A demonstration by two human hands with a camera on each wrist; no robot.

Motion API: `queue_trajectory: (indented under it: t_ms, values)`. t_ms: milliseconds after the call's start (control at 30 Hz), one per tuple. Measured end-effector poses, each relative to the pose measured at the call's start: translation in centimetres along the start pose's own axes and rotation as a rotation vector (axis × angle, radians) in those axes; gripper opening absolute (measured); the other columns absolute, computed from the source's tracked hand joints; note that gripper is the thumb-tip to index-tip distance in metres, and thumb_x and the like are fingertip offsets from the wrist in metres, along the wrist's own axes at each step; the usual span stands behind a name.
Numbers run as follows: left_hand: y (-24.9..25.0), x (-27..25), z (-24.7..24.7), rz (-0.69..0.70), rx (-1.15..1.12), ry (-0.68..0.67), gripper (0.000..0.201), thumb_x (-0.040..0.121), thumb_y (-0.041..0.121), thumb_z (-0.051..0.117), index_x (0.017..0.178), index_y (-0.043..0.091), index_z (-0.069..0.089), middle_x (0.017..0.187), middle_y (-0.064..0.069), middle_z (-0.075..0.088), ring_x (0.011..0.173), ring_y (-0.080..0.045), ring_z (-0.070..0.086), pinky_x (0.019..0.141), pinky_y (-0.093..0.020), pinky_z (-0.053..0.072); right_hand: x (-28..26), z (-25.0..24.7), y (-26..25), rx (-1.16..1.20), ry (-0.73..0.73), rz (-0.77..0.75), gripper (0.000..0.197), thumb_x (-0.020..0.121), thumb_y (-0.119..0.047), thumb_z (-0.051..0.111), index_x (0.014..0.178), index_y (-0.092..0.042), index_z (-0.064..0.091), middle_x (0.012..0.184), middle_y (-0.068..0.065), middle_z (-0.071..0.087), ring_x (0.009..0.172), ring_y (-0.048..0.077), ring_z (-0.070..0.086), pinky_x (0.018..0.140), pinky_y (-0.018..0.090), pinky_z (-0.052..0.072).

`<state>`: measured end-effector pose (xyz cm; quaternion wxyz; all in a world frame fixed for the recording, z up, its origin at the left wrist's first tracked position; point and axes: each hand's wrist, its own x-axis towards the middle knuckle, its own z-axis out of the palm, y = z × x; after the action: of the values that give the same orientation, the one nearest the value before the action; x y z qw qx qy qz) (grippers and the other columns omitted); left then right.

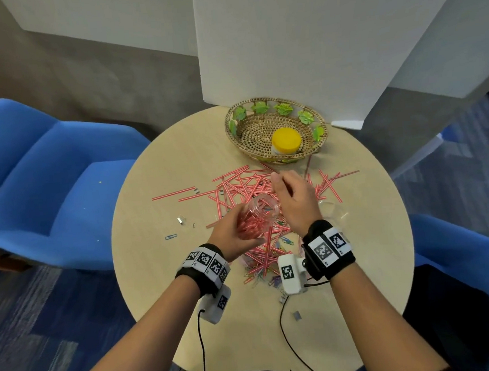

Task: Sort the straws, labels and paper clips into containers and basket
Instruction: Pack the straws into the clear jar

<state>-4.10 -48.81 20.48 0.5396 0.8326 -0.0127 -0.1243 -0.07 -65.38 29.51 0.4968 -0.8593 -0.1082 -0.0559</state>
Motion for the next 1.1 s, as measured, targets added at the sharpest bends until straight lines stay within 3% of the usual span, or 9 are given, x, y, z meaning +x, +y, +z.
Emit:
queue_trajectory:
  t_ms: [167,267,400,533,633,700,800,967,1100]
  values:
    - [-0.8,0.0,-0.5,-0.002,0.061,-0.001,0.076,0.067,0.031,0.092,0.130,0.018,0.051,0.117,0.003,0.065,0.100,-0.010,0.063,0.080,-0.010,0.044,-0.2,-1.6,0.6,0.025,-0.098,0.073,0.021,0.097,-0.030,0.060,0.084,-0.018,0.071,0.076,-0.004,0.068,0.070,0.008,0.059,0.065,0.018,0.046]
    - [-1.1,0.1,-0.6,-0.009,0.088,0.012,0.076,0.067,0.032,0.092,0.130,0.017,0.051,0.117,0.003,0.065,0.100,-0.012,0.063,0.085,-0.020,0.050,-0.2,-1.6,1.6,-0.019,-0.183,0.123,0.014,0.095,-0.030,0.064,0.087,-0.021,0.071,0.078,-0.006,0.067,0.073,0.008,0.059,0.068,0.018,0.047]
    - [-1.7,0.2,-1.5,-0.071,0.098,0.084,0.074,0.067,0.031,0.091,0.128,0.020,0.050,0.115,0.005,0.063,0.101,-0.015,0.064,0.087,-0.030,0.054,0.2,-0.9,5.2,-0.199,-0.257,0.360,0.006,0.090,-0.026,0.068,0.089,-0.020,0.069,0.080,-0.004,0.065,0.077,0.016,0.062,0.078,0.034,0.054]
    - [-3.0,0.0,-2.9,-0.149,0.081,0.200,0.073,0.067,0.030,0.091,0.127,0.018,0.050,0.116,0.000,0.066,0.103,-0.019,0.064,0.092,-0.037,0.055,-2.2,2.2,6.1,-0.588,-0.729,0.466,0.030,0.079,-0.039,0.079,0.093,-0.016,0.067,0.088,-0.004,0.064,0.084,0.016,0.063,0.077,0.030,0.054]
    - [-3.8,-0.5,-3.8,-0.173,0.067,0.211,0.073,0.066,0.028,0.092,0.126,0.017,0.051,0.113,0.003,0.065,0.099,-0.015,0.063,0.090,-0.033,0.053,-6.7,6.3,6.2,-0.818,-1.104,0.499,0.053,0.073,-0.060,0.076,0.082,-0.009,0.067,0.072,0.002,0.062,0.070,0.019,0.062,0.067,0.031,0.056]
    - [-4.2,-0.8,-4.2,-0.188,0.062,0.220,0.072,0.067,0.028,0.091,0.126,0.017,0.051,0.109,0.006,0.063,0.098,-0.013,0.061,0.089,-0.030,0.052,-10.7,8.8,7.8,-0.892,-1.243,0.521,0.052,0.074,-0.055,0.078,0.084,-0.005,0.064,0.079,0.006,0.064,0.070,0.022,0.062,0.066,0.033,0.057]
    - [-4.8,-1.0,-4.5,-0.214,0.064,0.224,0.077,0.066,0.030,0.092,0.129,0.017,0.050,0.114,0.003,0.065,0.102,-0.016,0.063,0.092,-0.032,0.052,-14.1,10.8,9.7,-0.872,-1.229,0.551,0.054,0.074,-0.046,0.077,0.101,-0.001,0.066,0.096,0.014,0.069,0.074,0.025,0.064,0.070,0.037,0.056]
    - [-5.3,-1.5,-4.6,-0.233,0.080,0.224,0.080,0.065,0.034,0.092,0.131,0.016,0.049,0.118,-0.002,0.066,0.103,-0.021,0.066,0.086,-0.042,0.059,-12.5,11.2,7.9,-0.693,-1.086,0.693,0.041,0.068,-0.040,0.085,0.056,-0.012,0.057,0.049,-0.005,0.057,0.043,0.010,0.054,0.044,0.021,0.046]
    - [-5.4,-1.9,-4.7,-0.252,0.061,0.231,0.078,0.064,0.034,0.092,0.128,0.017,0.050,0.116,-0.002,0.067,0.104,-0.022,0.066,0.090,-0.041,0.057,-11.2,12.4,6.4,-0.699,-0.892,0.704,0.024,0.077,-0.025,0.079,0.086,-0.006,0.067,0.075,0.003,0.066,0.075,0.022,0.067,0.062,0.027,0.054]
